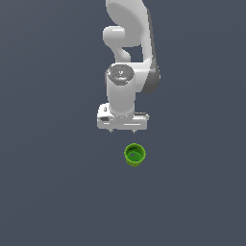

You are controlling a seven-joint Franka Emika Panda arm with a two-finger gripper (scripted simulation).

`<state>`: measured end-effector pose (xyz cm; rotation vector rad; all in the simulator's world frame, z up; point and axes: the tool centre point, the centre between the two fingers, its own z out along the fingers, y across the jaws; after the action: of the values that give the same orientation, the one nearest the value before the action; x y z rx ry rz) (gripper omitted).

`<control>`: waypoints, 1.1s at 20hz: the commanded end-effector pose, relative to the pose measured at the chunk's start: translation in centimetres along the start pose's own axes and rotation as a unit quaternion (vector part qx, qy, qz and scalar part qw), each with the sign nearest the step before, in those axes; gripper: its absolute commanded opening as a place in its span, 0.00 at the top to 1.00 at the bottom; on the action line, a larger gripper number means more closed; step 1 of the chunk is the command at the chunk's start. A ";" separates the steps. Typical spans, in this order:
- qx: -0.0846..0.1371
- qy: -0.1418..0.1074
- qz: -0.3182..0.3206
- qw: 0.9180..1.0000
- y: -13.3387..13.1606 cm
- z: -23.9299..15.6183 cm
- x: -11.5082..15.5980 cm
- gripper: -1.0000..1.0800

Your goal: Pick up the object and move it to a goal position.

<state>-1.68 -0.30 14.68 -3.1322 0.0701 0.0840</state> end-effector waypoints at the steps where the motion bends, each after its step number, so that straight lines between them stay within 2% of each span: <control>1: 0.000 0.000 0.000 1.000 0.0 0.0 0.0 0.38; 12: -0.001 -0.001 0.001 1.000 0.3 -0.1 0.2 0.38; 17: 0.015 0.001 0.020 1.000 0.0 0.2 0.3 0.38; 22: 0.043 0.004 0.054 0.998 -0.6 0.7 0.5 0.38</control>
<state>-1.22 0.10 14.09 -3.0615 0.2013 0.0700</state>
